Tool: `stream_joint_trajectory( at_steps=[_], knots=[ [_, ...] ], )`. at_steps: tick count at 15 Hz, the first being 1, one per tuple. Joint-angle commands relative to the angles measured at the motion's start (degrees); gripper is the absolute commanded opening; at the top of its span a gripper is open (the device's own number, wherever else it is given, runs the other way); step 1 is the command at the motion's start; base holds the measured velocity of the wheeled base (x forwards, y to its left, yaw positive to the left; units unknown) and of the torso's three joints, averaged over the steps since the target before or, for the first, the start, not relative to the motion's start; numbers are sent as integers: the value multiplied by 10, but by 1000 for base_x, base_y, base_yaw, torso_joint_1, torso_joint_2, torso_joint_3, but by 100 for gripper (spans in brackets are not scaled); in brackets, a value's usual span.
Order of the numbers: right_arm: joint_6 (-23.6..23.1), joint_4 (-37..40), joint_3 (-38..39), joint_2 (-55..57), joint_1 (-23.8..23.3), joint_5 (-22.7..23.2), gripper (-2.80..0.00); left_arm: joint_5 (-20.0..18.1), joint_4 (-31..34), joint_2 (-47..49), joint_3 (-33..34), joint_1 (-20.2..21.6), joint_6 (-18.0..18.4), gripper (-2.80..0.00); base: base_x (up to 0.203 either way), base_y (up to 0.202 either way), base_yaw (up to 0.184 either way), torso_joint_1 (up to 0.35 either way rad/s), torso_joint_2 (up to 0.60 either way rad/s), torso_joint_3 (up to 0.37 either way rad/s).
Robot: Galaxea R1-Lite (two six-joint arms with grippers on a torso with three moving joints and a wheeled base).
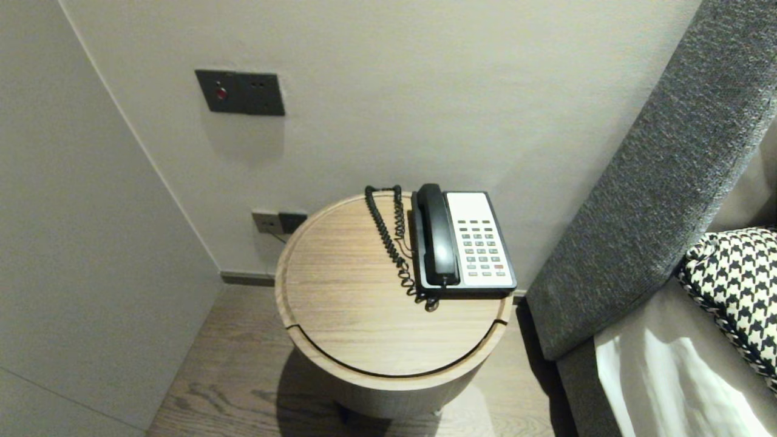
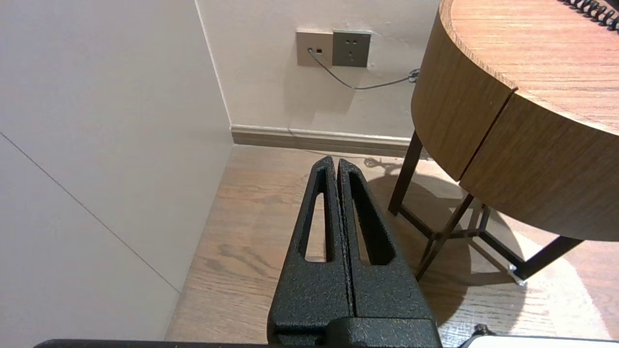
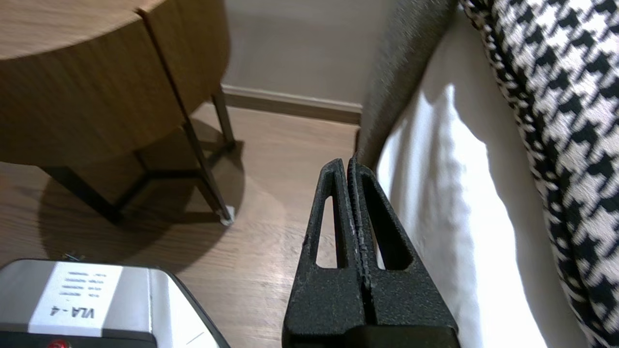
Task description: Open the nightstand drawer
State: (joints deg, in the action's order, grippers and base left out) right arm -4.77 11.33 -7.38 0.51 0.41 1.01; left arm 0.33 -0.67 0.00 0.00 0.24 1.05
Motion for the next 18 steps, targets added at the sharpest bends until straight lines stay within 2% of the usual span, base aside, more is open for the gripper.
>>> stream_joint_trajectory(
  at_steps=[1, 3, 4, 6, 8, 12, 14, 18],
  knots=[
    [1, 0, 3, -2, 0, 26, -280, 0, 0, -1, 0, 0, 0, -280, 0, 0, 0, 0, 0, 0],
    [6, -13, 8, -2, 1, 49, -280, 0, 0, -1, 0, 0, 0, -280, 0, 0, 0, 0, 0, 0],
    [20, -20, 11, -2, 2, 77, -280, 0, 0, -1, 0, 0, 0, -280, 0, 0, 0, 0, 0, 0],
    [18, -49, 26, -3, 2, 80, -280, 0, 0, -1, 0, 0, 0, -280, 0, 0, 0, 0, 0, 0],
    [19, -127, 57, -3, 2, 60, -280, 0, 0, -1, 0, 0, 0, -280, 0, 0, 0, 0, 0, 0],
    [23, -142, 82, -3, 2, -3, -280, 0, 0, -1, 0, 0, 0, -280, 0, 0, 0, 0, 0, 0],
    [30, -169, 97, -2, 2, -14, -280, 0, 0, -1, 0, 0, 0, -280, 0, 0, 0, 0, 0, 0],
    [55, -169, 97, -3, 2, -18, -280, 0, 0, -1, 0, 0, 0, -280, 0, 0, 0, 0, 0, 0]
  ],
)
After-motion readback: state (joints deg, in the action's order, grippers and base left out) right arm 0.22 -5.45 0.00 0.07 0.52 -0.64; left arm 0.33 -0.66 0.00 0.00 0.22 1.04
